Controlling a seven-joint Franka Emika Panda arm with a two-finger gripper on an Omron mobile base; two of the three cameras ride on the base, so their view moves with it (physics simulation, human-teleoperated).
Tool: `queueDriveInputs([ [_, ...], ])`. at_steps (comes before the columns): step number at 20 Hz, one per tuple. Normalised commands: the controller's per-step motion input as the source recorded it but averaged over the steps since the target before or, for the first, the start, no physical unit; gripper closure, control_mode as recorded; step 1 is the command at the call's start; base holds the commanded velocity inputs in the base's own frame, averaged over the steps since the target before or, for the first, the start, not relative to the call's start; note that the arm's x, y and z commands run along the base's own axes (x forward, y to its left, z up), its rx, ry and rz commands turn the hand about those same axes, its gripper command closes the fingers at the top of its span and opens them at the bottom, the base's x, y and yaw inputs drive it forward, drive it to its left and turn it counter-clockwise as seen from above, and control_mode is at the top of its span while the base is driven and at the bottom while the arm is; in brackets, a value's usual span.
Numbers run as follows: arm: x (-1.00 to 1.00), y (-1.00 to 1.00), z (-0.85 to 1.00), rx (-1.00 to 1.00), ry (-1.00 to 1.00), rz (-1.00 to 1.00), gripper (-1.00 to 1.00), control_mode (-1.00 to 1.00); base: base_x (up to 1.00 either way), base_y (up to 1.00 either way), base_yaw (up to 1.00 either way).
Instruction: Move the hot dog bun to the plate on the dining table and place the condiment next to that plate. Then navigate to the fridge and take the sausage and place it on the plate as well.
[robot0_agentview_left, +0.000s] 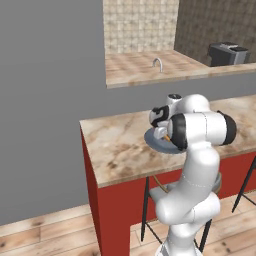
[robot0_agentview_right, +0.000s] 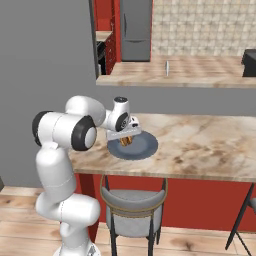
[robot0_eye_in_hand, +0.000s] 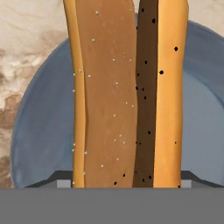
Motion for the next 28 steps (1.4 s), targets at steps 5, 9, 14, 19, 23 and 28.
queueDriveInputs([
  [5, 0.01, 0.00, -0.16, 0.00, 0.01, 0.00, 1.00, -1.00, 0.00, 0.00, 0.00],
  [9, 0.00, 0.00, -0.01, 0.00, 0.00, 0.00, -1.00, -1.00, 0.00, 0.00, 0.00],
  [14, 0.04, 0.00, 0.00, 0.00, 0.00, 0.00, -1.00, -1.00, 0.00, 0.00, 0.00],
  [19, 0.00, 0.00, 0.16, 0.00, 0.00, 0.00, -1.00, -1.00, 0.00, 0.00, 0.00],
  [23, -0.05, 0.00, 0.63, 0.00, 0.00, 0.00, -1.00, -1.00, 0.00, 0.00, 0.00],
  [28, -0.42, 0.02, 0.98, 0.00, 0.00, 0.00, -1.00, -1.00, 0.00, 0.00, 0.00],
])
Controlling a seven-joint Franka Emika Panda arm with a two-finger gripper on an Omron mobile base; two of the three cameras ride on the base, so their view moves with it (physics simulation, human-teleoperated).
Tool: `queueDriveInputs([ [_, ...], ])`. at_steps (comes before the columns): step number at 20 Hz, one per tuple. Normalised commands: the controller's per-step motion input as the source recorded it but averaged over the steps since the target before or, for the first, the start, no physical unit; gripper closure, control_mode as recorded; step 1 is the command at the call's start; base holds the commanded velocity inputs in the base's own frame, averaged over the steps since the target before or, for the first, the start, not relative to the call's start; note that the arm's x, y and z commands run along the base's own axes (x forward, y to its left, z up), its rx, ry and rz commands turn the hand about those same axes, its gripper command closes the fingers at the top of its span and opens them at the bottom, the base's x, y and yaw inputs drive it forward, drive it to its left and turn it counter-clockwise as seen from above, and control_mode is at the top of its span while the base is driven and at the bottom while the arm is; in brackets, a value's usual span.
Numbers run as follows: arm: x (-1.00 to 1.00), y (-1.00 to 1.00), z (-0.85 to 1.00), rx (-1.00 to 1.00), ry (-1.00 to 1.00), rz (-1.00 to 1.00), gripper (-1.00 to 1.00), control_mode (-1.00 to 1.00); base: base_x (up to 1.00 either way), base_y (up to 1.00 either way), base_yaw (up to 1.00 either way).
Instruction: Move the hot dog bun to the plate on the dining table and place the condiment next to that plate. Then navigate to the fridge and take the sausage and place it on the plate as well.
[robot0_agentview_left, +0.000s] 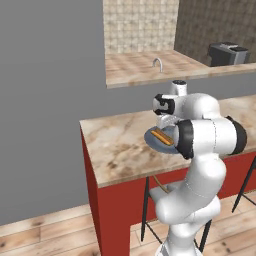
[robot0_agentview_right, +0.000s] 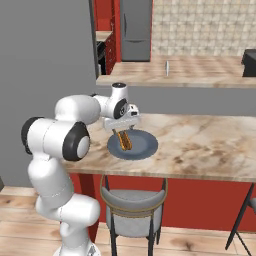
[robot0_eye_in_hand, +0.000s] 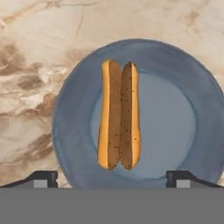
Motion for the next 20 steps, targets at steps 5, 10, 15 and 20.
queueDriveInputs([
  [5, -0.74, 0.03, 0.95, 0.00, 0.00, 0.00, -1.00, -1.00, 0.00, 0.00, 0.00],
  [10, -0.85, 0.11, 0.92, 0.00, 0.00, 0.00, -1.00, -1.00, 0.00, 0.00, 0.00],
  [15, -0.92, 0.16, 0.89, 0.00, -0.01, 0.00, -1.00, -1.00, 0.00, 0.00, 0.00],
  [20, -0.94, 0.53, 0.73, 0.00, 0.00, 0.00, -1.00, -1.00, 0.00, 0.00, 0.00],
])
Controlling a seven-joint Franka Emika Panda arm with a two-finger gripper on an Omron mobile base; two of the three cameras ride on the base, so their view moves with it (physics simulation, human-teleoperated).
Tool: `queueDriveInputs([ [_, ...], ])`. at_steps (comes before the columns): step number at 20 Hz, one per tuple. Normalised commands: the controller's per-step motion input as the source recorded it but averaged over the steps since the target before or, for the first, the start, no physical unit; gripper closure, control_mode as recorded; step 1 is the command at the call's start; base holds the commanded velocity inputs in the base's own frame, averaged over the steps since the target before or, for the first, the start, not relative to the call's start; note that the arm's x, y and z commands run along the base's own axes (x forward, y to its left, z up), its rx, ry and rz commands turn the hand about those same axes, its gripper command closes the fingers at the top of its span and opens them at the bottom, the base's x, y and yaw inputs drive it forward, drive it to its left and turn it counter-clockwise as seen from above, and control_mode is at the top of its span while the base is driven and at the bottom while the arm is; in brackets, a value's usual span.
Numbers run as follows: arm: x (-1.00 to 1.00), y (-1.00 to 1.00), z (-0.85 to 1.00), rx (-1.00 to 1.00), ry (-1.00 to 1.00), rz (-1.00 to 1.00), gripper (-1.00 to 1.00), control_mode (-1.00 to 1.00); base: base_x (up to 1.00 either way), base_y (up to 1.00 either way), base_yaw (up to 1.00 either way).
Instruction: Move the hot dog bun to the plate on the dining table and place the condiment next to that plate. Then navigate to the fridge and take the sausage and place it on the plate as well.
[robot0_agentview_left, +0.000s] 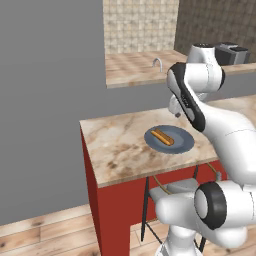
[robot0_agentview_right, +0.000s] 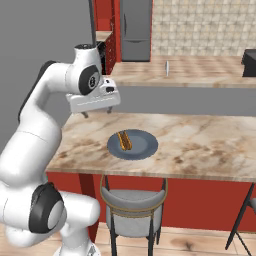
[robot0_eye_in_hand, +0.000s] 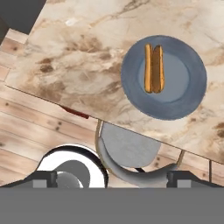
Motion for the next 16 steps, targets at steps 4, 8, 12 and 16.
queueDriveInputs([
  [4, -0.88, 0.69, 0.43, 0.00, -0.03, -0.06, -1.00, -1.00, 0.00, 0.00, 0.00],
  [8, -0.61, 0.70, 0.20, 0.00, -0.09, -0.09, -1.00, -1.00, 0.00, 0.00, 0.00],
  [12, -0.05, 0.64, 0.00, 0.00, -0.23, -0.10, -1.00, -1.00, 0.00, 0.00, 0.00],
  [16, -0.02, 0.51, 0.00, 0.00, -0.23, -0.04, -1.00, -1.00, 0.00, 0.00, 0.00],
])
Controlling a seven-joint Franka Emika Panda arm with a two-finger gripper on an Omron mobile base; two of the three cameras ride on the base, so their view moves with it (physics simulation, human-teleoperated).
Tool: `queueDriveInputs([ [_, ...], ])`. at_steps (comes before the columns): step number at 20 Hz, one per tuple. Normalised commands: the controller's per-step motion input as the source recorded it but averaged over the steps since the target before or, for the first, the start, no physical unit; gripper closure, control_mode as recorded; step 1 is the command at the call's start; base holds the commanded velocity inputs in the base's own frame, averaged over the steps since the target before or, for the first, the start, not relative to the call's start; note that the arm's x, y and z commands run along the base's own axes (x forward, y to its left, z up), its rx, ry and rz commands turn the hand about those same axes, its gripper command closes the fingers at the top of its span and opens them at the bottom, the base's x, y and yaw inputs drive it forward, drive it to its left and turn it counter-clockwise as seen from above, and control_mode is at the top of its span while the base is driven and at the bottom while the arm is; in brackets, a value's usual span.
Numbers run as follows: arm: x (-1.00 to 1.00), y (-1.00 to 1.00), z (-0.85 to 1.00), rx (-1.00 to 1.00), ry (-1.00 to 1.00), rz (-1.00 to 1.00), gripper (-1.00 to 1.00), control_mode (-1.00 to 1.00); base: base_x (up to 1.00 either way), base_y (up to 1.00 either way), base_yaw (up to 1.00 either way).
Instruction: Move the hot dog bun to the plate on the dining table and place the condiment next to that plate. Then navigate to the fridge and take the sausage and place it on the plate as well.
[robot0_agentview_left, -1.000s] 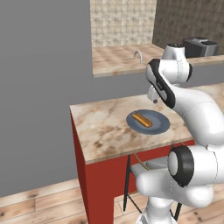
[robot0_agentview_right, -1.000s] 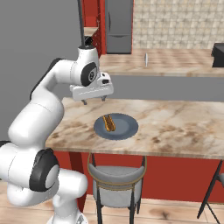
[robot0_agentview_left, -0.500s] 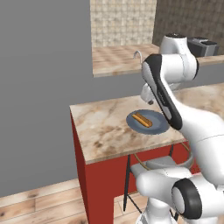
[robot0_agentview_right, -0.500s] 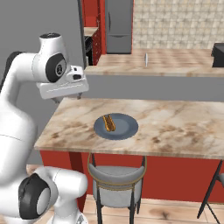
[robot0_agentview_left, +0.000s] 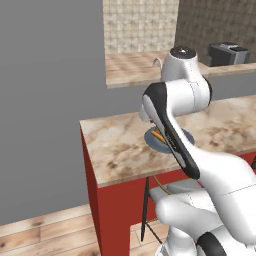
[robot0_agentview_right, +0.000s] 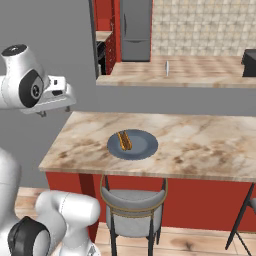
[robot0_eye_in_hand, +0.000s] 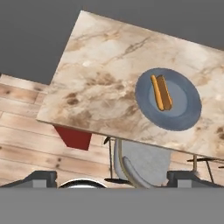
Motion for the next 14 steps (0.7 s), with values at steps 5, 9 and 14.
queueDriveInputs([
  [5, -0.48, 0.10, 0.01, 0.03, -0.11, 0.00, -1.00, -1.00, 0.00, 0.00, 0.00],
  [9, 0.00, 0.00, 0.00, 0.00, 0.00, 0.00, -1.00, 1.00, -0.83, -0.13, 0.01],
  [14, 0.00, 0.00, 0.00, 0.00, 0.00, 0.00, -1.00, 1.00, -0.98, -0.40, 0.00],
])
